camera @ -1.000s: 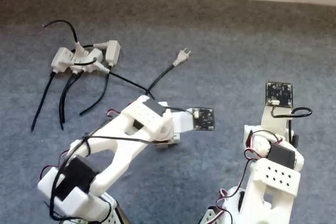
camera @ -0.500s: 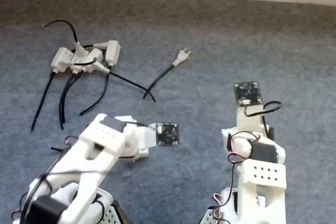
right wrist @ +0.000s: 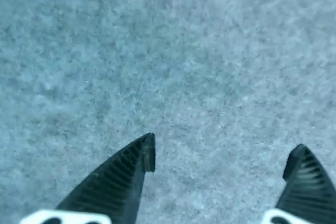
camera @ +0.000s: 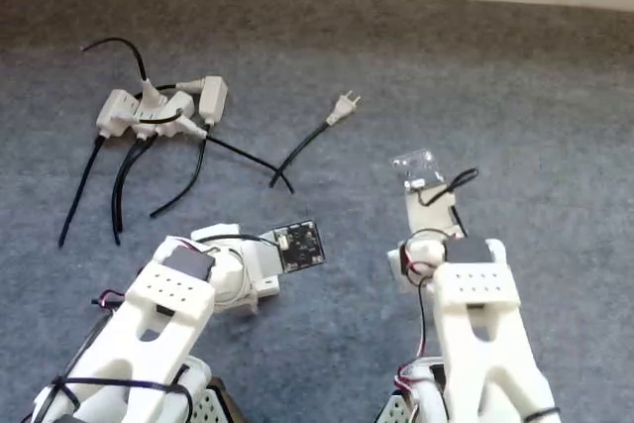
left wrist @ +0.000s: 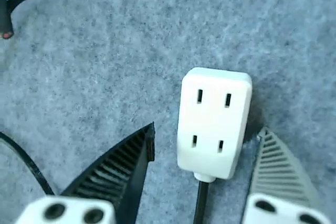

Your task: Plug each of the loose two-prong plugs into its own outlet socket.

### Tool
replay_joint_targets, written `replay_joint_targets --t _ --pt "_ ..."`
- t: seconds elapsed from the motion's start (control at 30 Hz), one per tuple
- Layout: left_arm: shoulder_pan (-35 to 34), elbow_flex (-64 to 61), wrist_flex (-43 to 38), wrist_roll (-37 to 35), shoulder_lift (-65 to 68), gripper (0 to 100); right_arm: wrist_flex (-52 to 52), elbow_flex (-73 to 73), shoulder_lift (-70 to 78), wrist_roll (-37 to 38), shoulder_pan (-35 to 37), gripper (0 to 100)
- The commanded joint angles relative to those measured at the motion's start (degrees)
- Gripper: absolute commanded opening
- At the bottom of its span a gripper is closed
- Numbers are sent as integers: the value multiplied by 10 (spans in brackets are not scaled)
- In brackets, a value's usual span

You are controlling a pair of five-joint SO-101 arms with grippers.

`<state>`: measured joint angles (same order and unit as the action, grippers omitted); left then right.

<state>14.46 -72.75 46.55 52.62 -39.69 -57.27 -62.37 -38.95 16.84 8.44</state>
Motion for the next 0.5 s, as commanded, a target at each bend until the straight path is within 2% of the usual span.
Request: replay_joint_targets --t 0.0,0.1,0.23,0.4,0.47 --pt "5 15 -4 -6 -14 319 -1 44 31 3 7 372" --pt "3 40 1 -7 -15 319 0 46 43 5 7 372" --pt "-32 116 58 -24 -15 317 0 47 44 5 8 372" --pt "-147 270 105 -60 -15 316 0 54 49 9 18 372" --pt "-204 325 106 -78 -15 316 0 52 49 42 36 372"
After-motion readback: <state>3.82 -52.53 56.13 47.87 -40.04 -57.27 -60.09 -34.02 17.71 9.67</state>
